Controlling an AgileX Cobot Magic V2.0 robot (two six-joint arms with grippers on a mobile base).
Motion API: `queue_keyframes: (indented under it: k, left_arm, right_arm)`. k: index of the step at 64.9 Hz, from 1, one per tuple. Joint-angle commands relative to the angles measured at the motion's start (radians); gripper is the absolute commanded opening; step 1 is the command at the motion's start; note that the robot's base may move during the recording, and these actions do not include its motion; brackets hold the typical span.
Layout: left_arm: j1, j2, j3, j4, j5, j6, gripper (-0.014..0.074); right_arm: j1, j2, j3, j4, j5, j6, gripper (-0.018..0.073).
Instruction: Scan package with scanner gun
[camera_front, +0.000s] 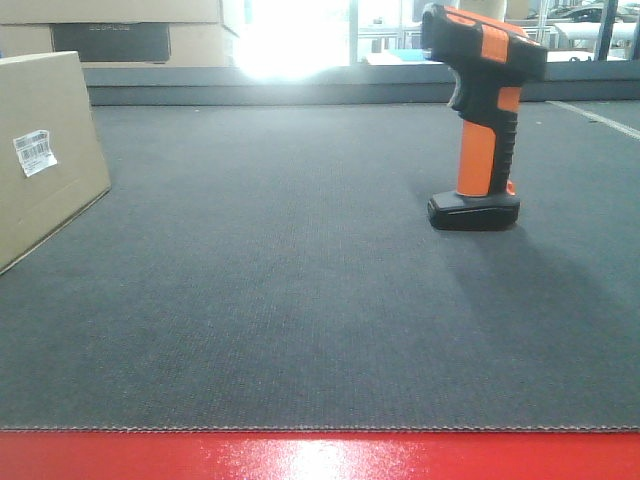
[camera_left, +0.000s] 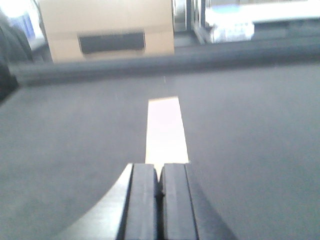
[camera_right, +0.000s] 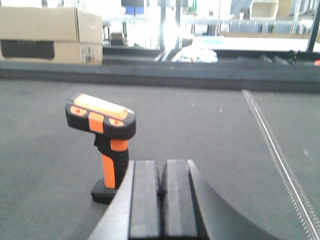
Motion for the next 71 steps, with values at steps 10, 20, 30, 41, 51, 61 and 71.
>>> queue_keyframes:
  k: [10, 20, 30, 41, 51, 61, 71]
  left_arm:
    - [-0.003, -0.152, 0.131, -0.005, -0.156, -0.006, -0.0111]
    - [-0.003, -0.168, 0.135, -0.005, -0.156, -0.006, -0.0111]
    - [-0.003, -0.168, 0.135, -0.005, -0.156, -0.006, -0.0111]
    - [-0.003, -0.168, 0.135, -0.005, -0.156, -0.006, -0.0111]
    - [-0.003, -0.168, 0.135, -0.005, -0.156, -0.006, -0.0111]
    - [-0.003, -0.17, 0.137, -0.005, -0.152, -0.006, -0.0111]
    - [0.022, -0.214, 0.164, -0.005, -0.062, -0.006, -0.0111]
  right_arm:
    - [-0.007, -0.011, 0.002, 0.002, -0.022, -0.002, -0.0163]
    - [-0.007, -0.011, 0.002, 0.003, -0.004, -0.002, -0.0163]
    - [-0.007, -0.011, 0.002, 0.003, -0.005, -0.002, -0.0163]
    - [-0.007, -0.011, 0.002, 0.003, -0.005, -0.002, -0.0163]
    - [-0.007, -0.011, 0.002, 0.003, -0.005, -0.002, -0.0163]
    - [-0.007, -0.011, 0.002, 0.003, -0.005, -0.002, -0.0163]
    - [-0.007, -0.011, 0.002, 0.003, -0.005, -0.002, -0.0163]
